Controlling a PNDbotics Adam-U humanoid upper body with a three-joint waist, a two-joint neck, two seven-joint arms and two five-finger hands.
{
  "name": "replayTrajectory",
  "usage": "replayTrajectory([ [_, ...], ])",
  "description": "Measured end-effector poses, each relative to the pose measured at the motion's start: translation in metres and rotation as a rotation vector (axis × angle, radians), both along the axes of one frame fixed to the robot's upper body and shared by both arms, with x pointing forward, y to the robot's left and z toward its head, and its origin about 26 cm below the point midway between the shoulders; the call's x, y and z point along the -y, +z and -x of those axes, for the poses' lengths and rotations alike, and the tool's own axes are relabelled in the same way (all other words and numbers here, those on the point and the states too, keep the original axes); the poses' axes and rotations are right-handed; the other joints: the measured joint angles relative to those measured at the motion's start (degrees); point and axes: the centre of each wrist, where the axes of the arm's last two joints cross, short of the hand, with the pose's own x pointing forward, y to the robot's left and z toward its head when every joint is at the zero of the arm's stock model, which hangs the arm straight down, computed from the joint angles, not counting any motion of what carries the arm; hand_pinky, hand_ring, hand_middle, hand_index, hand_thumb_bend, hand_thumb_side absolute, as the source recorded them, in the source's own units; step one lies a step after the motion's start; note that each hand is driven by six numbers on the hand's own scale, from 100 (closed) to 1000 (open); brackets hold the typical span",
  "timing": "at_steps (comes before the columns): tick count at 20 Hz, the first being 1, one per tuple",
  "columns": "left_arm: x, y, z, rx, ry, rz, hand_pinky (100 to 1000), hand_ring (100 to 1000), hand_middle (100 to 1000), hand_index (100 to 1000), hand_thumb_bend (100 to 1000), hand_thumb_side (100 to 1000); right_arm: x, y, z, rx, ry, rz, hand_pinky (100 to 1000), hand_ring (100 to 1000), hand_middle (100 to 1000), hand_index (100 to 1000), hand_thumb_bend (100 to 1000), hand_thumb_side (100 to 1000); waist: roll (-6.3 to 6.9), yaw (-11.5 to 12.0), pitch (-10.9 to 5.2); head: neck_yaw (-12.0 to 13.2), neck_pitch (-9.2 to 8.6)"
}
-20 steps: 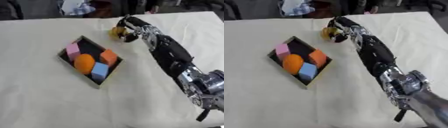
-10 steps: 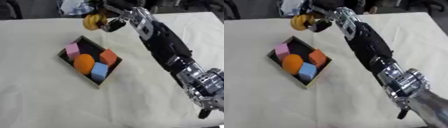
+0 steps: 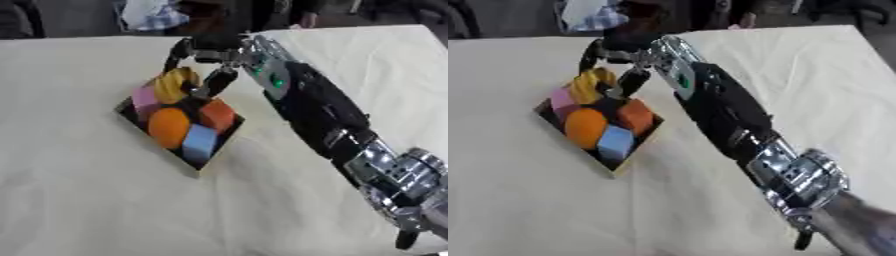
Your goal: Pick up objects on the table and place them in the box.
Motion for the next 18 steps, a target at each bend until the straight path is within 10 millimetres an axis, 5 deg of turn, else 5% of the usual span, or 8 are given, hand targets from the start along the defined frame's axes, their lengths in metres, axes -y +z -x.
replayTrajectory([
  [11,0.000,-0.001,-0.001,-0.006,-0.004,-0.002,748,550,610,748,134,738,0.005,-0.018,-0.005,-0.007,-0.042,0.031,827,823,723,849,100,204,0.00,0.1,0.00,0.0,-0.01],
  [12,0.000,-0.001,-0.001,-0.006,-0.004,-0.002,756,551,611,748,128,740,0.005,-0.018,-0.005,-0.007,-0.042,0.029,834,837,769,879,100,300,0.00,0.1,0.00,0.0,-0.01],
  [13,0.000,-0.001,-0.001,-0.006,-0.004,-0.002,755,551,611,749,122,746,0.005,-0.018,-0.005,-0.008,-0.043,0.027,871,895,914,967,100,507,0.00,0.0,0.00,0.0,-0.01],
  [18,-0.001,-0.003,0.000,-0.015,-0.002,-0.010,759,558,613,750,117,751,0.014,0.018,-0.008,0.066,-0.025,0.021,880,909,949,977,133,551,-0.24,-0.5,-0.14,0.4,-0.01],
])
